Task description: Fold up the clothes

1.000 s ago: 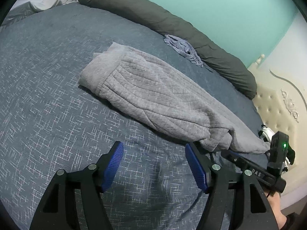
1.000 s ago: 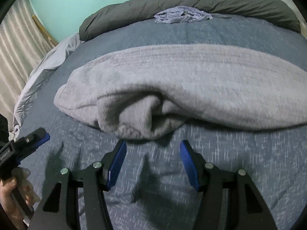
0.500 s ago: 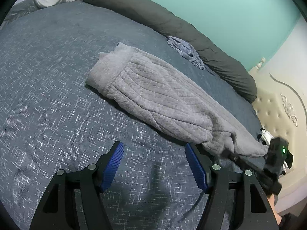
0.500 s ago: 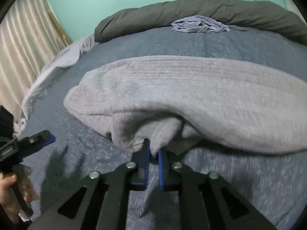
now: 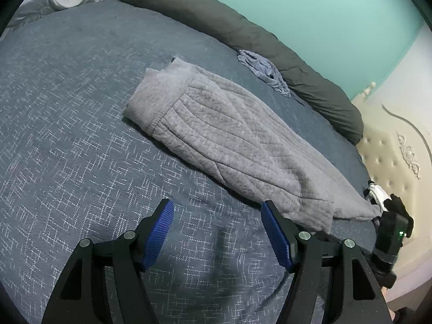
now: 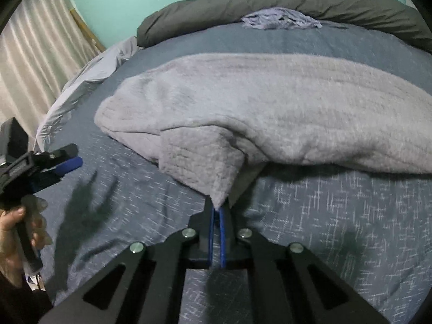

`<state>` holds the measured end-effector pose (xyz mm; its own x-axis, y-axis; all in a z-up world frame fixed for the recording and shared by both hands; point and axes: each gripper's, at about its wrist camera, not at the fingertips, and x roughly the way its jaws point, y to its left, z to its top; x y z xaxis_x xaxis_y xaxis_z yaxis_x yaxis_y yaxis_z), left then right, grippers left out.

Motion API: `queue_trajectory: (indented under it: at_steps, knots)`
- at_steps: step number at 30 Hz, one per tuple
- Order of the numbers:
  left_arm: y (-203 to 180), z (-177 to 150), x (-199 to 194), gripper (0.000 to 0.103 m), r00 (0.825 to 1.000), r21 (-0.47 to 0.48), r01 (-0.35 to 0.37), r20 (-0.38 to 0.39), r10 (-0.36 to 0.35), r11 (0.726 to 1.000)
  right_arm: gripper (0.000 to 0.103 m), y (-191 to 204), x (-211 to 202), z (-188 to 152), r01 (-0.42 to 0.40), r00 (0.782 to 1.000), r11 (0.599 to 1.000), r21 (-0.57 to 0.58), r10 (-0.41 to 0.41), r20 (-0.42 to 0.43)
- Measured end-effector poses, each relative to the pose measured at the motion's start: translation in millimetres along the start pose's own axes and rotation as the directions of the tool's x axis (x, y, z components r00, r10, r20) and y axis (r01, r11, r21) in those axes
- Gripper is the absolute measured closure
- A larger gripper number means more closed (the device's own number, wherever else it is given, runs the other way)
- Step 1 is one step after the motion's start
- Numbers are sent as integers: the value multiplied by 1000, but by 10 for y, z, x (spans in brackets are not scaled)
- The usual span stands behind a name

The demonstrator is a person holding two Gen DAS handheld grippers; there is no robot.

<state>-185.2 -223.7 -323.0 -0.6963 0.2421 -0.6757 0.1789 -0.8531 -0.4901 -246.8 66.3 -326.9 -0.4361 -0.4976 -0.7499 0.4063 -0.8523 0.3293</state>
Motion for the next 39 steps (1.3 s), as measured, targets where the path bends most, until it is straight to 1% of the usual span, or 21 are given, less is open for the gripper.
queue_trajectory:
  at_steps: [3,4,5,6,7,8,9,12,13,14,15,16,17,19,21,24,29,33,36,38,39]
  knots:
    - [48,24,-18,32,1000,-12,-2,6,2,1000,97,7,-85,44,-27,1000,1000,10,27,14]
    - [68,30,-25,32,1000,-18,-4,8,4,1000,97,-3,-95,54,-22,1000,1000,13,21,21]
    - [89,36,-32,32,1000,-23,-5,10,5,1000,94,-14,-104,64,-16,999,1000,17,15,29]
    - [109,42,-39,32,1000,-28,-7,12,7,1000,88,-34,-103,79,-3,999,1000,24,2,37]
    - [137,52,-46,32,1000,-35,-8,14,9,999,73,-56,-99,84,9,999,999,30,-11,46]
    - [164,62,-54,32,1000,-41,-10,17,11,999,62,-71,-90,90,0,999,999,36,-2,54]
    - [199,78,-61,32,1000,-50,-14,21,15,999,60,-78,-68,100,-11,998,999,42,8,59]
    - [296,122,-79,32,999,-78,-21,31,23,997,60,-94,13,126,-52,997,997,59,48,68]
    - [322,134,-83,32,999,-87,-21,34,24,996,63,-95,49,130,-70,996,995,64,66,66]
    - [333,141,-78,32,999,-90,-22,34,25,996,75,-87,78,129,-86,995,994,67,81,64]
    - [343,147,-72,32,999,-93,-23,34,27,995,83,-80,106,127,-101,993,993,69,97,62]
    - [352,147,-67,32,999,-92,-24,33,28,995,93,-74,118,113,-102,993,993,66,98,62]
    - [360,147,-61,32,999,-91,-26,32,29,995,96,-73,123,89,-111,992,992,66,106,63]
    - [363,145,-44,32,999,-89,-29,27,31,996,98,-91,112,20,-126,991,989,76,122,56]
    - [383,154,-22,32,999,-87,-32,23,34,996,99,-139,82,-84,-133,990,987,94,129,48]
    - [390,157,-16,32,999,-85,-36,21,38,996,99,-199,116,-222,-111,994,988,110,110,14]
    - [385,168,-15,32,999,-81,-41,21,43,996,99,-159,145,-175,-95,995,990,107,95,4]
    - [397,193,-14,32,999,-84,-45,21,47,995,95,-245,35,-191,-116,993,981,157,113,23]
    - [379,212,1,31,998,-76,-54,22,56,996,91,-299,-130,-230,-113,993,980,164,105,60]
    - [348,223,19,31,998,-67,-58,22,60,996,81,-336,-239,-256,-112,992,979,169,98,84]
    - [332,229,27,31,998,-63,-60,22,62,996,78,-362,-265,-270,-119,990,977,179,103,95]
